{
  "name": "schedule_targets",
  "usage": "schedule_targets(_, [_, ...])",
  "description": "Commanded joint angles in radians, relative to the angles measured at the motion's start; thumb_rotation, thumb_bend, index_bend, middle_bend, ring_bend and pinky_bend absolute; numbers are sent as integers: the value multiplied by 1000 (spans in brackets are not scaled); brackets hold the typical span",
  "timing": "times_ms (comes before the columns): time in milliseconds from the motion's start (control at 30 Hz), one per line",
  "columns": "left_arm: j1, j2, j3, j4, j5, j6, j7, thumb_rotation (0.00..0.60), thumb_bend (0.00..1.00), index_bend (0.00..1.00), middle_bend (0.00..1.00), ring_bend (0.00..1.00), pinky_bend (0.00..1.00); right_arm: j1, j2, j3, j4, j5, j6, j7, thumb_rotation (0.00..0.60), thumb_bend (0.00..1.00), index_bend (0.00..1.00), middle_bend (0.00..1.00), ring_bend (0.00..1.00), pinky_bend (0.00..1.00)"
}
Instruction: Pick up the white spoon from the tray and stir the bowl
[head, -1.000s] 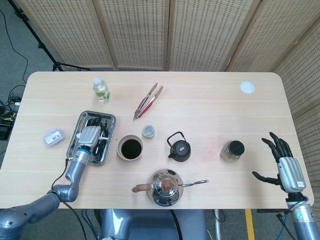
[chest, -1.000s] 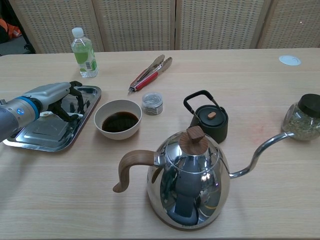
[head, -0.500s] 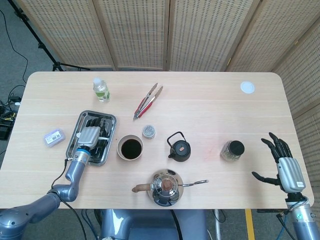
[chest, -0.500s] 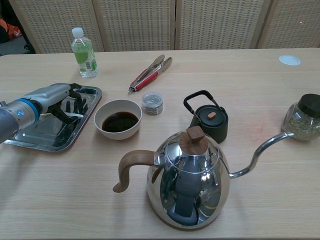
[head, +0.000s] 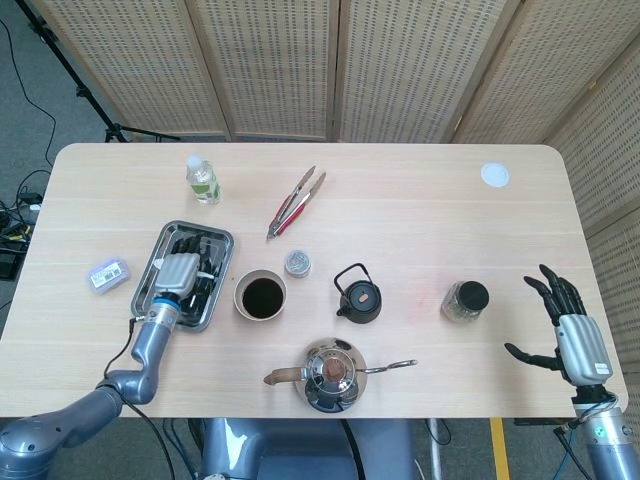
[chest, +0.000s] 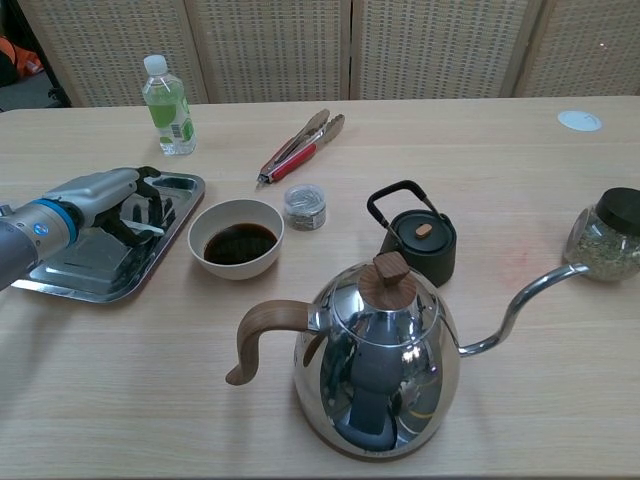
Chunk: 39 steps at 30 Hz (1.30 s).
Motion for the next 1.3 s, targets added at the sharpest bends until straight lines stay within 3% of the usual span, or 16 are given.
schedule_targets(33, [4,5,-2,-4,2,5,-7,600,438,685,0,0,0,0,0,-1,0,-1,0,0,600,0,114,0,0,0])
schedule_targets(367, [26,81,-11,-103,29,59,-56,600,438,685,0,0,0,1,-2,-5,-3,-5,-2,-6,600,0,114,0,0,0])
schedule_targets(733, [77,263,-16,-390,108,148,-215,600,435,685,0,0,0,-1,-3,-7,-6,-6,-1,-10,600,0,114,0,0,0])
schedule_targets(967, [122,392,-6,-622,233,244,-450,600,437,685,0,0,0,-1,-4,-10,-9,-10,-1,-13,600,0,114,0,0,0])
schedule_targets(1067, [135,434,21,-717,309,274,-627,600,438,687,0,0,0,-1,-4,-12,-11,-13,0,-15,600,0,114,0,0,0])
schedule_targets(1167, [129,454,44,-767,366,275,-815,600,437,694,0,0,0,-2,-4,-14,-14,-17,3,-18,600,0,114,0,0,0])
schedule_targets(1300, [107,429,71,-742,435,296,-992,600,437,706,0,0,0,-3,-2,-14,-17,-17,4,-17,600,0,114,0,0,0])
